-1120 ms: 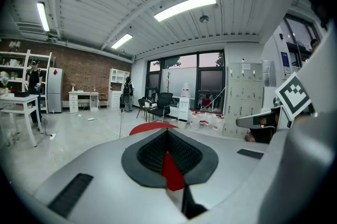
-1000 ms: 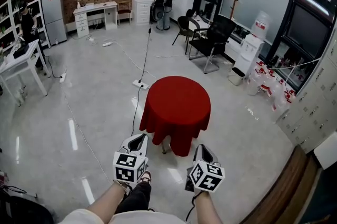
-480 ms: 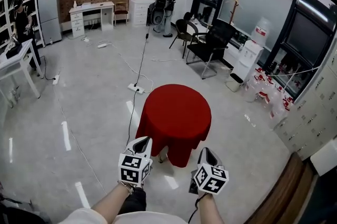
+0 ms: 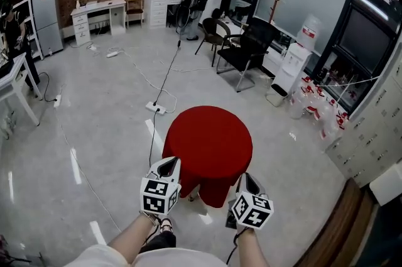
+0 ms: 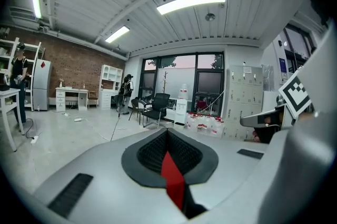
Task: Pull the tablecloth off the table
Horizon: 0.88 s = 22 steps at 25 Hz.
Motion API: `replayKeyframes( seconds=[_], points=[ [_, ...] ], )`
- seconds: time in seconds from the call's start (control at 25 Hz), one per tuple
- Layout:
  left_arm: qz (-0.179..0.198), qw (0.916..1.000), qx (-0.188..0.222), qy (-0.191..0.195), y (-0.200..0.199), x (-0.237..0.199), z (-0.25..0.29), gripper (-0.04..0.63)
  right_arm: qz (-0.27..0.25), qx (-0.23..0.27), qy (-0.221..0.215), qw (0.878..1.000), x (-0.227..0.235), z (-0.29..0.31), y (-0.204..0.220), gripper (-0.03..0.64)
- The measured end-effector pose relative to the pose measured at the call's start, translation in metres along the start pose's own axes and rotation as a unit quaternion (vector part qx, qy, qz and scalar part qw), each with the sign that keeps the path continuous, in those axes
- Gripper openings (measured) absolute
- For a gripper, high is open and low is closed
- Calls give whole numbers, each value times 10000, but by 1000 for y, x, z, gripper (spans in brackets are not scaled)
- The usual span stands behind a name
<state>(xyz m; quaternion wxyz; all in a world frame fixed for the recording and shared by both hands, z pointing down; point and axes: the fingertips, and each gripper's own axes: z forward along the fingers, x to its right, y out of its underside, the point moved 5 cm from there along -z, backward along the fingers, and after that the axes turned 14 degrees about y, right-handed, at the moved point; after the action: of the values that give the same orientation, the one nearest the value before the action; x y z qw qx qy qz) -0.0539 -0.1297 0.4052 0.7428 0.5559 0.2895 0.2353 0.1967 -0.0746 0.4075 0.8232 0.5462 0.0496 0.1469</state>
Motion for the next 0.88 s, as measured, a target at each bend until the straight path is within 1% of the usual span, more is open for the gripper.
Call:
replayKeyframes(
  seconds=[0.2,0.44,0.6,0.72,0.88],
  points=[
    [4,9999,-70,96,-5,-31,26,17,-25,-19,70,10000,-16,35,-12,25],
    [56,9999,-56,100,-23,-78,56,17,51,47,53,10000,-46,81,-34,25],
    [52,9999,-55,87,-30,-108,68,17,95,13,68,9999,-65,102,-38,25],
    [-37,10000,-66,44,-24,-122,76,17,31,-74,77,9999,-70,112,-34,25],
    [-352,9991,-243,-55,-1,-125,87,17,-44,-290,133,9995,-59,127,-25,25]
  ],
)
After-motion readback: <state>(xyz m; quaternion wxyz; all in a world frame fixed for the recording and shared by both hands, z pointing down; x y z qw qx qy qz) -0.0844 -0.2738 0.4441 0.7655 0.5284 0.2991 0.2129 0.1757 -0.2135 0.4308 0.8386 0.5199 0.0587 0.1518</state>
